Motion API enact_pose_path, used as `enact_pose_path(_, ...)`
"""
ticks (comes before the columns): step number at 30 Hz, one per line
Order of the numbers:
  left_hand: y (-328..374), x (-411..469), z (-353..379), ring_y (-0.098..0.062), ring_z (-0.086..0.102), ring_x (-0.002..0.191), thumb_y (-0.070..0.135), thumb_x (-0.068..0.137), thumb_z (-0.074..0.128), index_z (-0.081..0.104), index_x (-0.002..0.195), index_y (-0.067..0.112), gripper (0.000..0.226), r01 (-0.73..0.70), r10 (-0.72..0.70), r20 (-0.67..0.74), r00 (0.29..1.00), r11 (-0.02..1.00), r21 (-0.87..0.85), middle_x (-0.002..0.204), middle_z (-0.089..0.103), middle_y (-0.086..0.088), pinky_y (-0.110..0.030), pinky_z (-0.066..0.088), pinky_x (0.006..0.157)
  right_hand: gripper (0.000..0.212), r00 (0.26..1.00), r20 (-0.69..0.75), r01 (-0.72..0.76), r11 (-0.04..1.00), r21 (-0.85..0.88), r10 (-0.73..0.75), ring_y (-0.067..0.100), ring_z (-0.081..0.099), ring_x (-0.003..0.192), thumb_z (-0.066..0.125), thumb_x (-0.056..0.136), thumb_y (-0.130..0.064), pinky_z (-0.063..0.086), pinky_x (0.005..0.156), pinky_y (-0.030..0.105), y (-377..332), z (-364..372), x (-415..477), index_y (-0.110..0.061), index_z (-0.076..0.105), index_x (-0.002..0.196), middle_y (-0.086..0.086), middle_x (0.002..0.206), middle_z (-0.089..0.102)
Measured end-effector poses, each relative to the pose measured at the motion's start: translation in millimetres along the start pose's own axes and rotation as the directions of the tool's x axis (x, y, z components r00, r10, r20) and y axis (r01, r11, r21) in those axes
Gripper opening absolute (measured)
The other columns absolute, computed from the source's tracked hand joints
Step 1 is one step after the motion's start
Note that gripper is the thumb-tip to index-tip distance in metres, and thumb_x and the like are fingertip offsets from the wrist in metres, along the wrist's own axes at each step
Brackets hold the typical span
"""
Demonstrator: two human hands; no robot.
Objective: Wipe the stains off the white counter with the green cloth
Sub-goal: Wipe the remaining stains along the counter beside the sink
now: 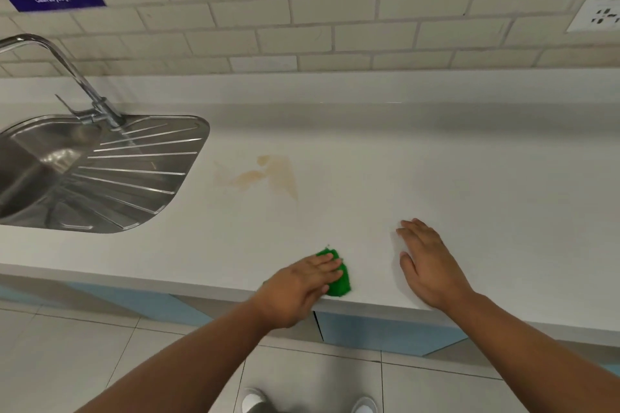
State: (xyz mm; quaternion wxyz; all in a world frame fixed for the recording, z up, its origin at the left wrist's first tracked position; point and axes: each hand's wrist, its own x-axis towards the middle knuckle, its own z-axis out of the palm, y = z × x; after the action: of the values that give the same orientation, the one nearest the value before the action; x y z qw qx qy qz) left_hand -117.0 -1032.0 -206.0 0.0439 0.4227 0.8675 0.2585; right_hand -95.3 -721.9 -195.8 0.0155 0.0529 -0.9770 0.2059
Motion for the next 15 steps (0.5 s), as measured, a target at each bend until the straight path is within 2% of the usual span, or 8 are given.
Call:
enact_pose_path(3, -43.5, -50.9, -40.4, -0.007, 0.027, 0.145, 0.026, 0.101, 0.044, 0.049, 0.142, 0.022, 0.042, 0.169, -0.167, -0.056, 0.984, 0.985, 0.035, 0.153, 0.037, 0.013, -0.022, 0.020, 0.119, 0.062, 0.999, 0.020, 0.026, 1.000, -0.006, -0.026, 0.023, 0.023, 0.147, 0.022, 0.095, -0.037, 0.014, 0.122, 0.040, -16.9, 7.9, 5.7, -0.010, 0.039, 0.147, 0.007, 0.156, 0.036)
enact_pose_path(6, -84.3, -94.6, -71.1, -0.007, 0.028, 0.144, 0.036, 0.099, 0.037, 0.047, 0.143, 0.025, 0.046, 0.353, -0.340, -0.140, 0.930, 0.933, 0.076, 0.153, 0.035, 0.014, -0.019, 0.018, 0.118, 0.068, 0.998, 0.044, 0.051, 0.998, -0.034, -0.049, 0.022, 0.021, 0.148, 0.017, 0.092, -0.044, 0.009, 0.123, 0.037, -31.5, 17.8, 11.8, -0.011, 0.038, 0.149, 0.006, 0.157, 0.034)
enact_pose_path(10, -127.6, -127.5, -97.6, -0.006, 0.020, 0.146, 0.034, 0.103, 0.036, 0.038, 0.148, 0.026, 0.046, 0.592, -0.554, -0.243, 0.796, 0.797, 0.123, 0.153, 0.026, 0.016, -0.032, 0.022, 0.120, 0.070, 0.997, 0.054, 0.053, 0.997, -0.048, -0.051, 0.022, 0.019, 0.149, 0.016, 0.093, -0.047, 0.003, 0.121, 0.035, -57.0, 29.8, 23.3, -0.013, 0.036, 0.149, 0.005, 0.158, 0.031)
enact_pose_path(15, -167.4, -119.1, -117.9, -0.013, 0.012, 0.149, 0.033, 0.104, 0.035, 0.028, 0.153, 0.015, 0.053, 0.756, -0.714, -0.273, 0.644, 0.648, 0.090, 0.161, 0.020, 0.002, -0.031, 0.009, 0.121, 0.076, 0.997, 0.069, 0.043, 0.997, -0.071, -0.038, 0.023, 0.016, 0.149, 0.010, 0.090, -0.051, 0.004, 0.122, 0.037, -95.5, 45.5, 52.5, -0.013, 0.034, 0.151, 0.006, 0.159, 0.028)
